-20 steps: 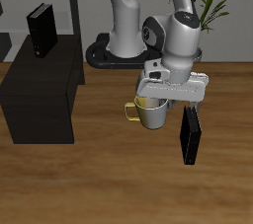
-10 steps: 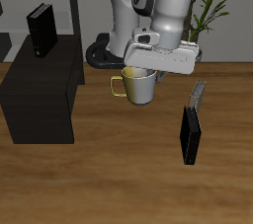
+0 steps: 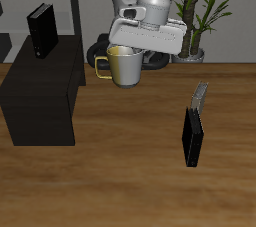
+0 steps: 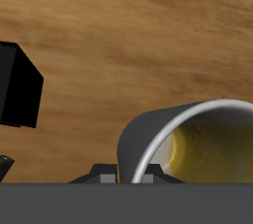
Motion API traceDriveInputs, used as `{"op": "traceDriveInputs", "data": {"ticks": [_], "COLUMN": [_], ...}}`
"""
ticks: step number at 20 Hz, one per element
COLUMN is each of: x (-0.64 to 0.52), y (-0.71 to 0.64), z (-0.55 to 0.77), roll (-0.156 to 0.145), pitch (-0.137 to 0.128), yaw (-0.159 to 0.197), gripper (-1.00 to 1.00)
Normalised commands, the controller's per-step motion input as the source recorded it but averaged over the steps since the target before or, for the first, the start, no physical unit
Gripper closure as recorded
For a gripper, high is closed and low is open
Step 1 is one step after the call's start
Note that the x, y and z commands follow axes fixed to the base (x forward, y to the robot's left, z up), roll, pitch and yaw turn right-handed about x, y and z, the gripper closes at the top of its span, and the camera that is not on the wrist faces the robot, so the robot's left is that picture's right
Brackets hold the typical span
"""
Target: Place the right black book upright on top of the shelf and place the white-yellow mug on top of the shelf
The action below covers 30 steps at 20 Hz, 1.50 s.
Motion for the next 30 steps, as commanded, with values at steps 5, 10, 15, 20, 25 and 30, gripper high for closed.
{"op": "traceDriveInputs", "data": {"ticks": [5,10,15,20,25,30], "x": [-0.07,0.03,0.13,0.10,0.10,0.11], "y": [-0.24,-0.37,-0.40,-0.43,-0.39,-0.42], "z": [0.35,0.32,0.19,0.03,-0.08,-0.07], "roll": [-0.001,0.006,0.031,-0.039,-0.018,-0.042], "pitch": [-0.009,0.015,0.033,0.020,0.038,0.009], "yaw": [0.000,-0.017,-0.027,-0.036,-0.025,-0.012], "gripper": [1.00,1.00,1.00,1.00,1.00,1.00]}}
